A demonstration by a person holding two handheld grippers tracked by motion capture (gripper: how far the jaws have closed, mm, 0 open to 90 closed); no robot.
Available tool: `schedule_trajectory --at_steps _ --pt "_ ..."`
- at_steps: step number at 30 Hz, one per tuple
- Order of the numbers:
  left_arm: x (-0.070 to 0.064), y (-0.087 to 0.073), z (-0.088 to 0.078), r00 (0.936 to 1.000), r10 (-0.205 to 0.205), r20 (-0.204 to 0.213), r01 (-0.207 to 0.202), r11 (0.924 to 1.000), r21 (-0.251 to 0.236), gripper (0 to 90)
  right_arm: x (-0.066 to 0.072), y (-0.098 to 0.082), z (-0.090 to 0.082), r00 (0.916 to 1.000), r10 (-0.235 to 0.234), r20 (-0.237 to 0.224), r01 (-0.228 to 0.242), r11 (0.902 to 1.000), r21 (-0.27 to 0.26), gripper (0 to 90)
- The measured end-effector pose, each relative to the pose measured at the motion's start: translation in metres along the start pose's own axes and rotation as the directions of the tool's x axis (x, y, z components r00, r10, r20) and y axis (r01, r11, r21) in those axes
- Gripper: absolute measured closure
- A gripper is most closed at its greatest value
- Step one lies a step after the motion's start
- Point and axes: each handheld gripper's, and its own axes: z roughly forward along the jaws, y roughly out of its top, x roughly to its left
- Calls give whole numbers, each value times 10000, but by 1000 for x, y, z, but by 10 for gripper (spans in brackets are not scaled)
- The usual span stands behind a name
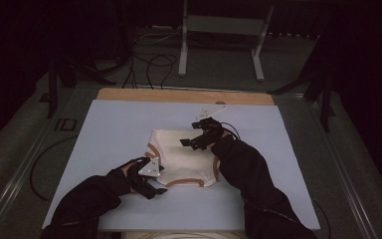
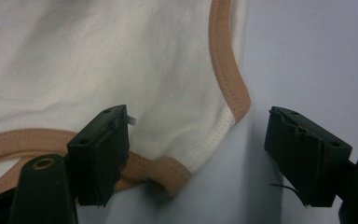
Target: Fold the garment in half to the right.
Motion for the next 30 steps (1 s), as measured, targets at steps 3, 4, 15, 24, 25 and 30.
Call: schedule_trajectory --at_steps 3,4,15,24,25,30 --pt "3 1 1 10000 60 -24 -60 9999 -109 330 0 0 2 10000 -49 -23 49 10000 37 106" --pt "4 1 1 9999 118 -90 -119 9999 -124 357 0 0 3 10000 -62 -40 62 10000 21 106" --pt "4 5 5 9981 251 -564 -265 9994 -241 670 3 4 10 9998 -117 -142 118 9999 102 106" --pt "5 6 7 9978 6 -667 -17 9999 -164 834 7 9 24 9993 -195 -307 201 9996 197 106" --pt "5 6 7 9978 -54 -667 43 9998 -172 837 8 11 28 9991 -216 -371 225 9995 226 106" --pt "5 6 7 9978 -71 -659 60 9998 -171 842 12 17 42 9991 -185 -381 196 9994 298 108"
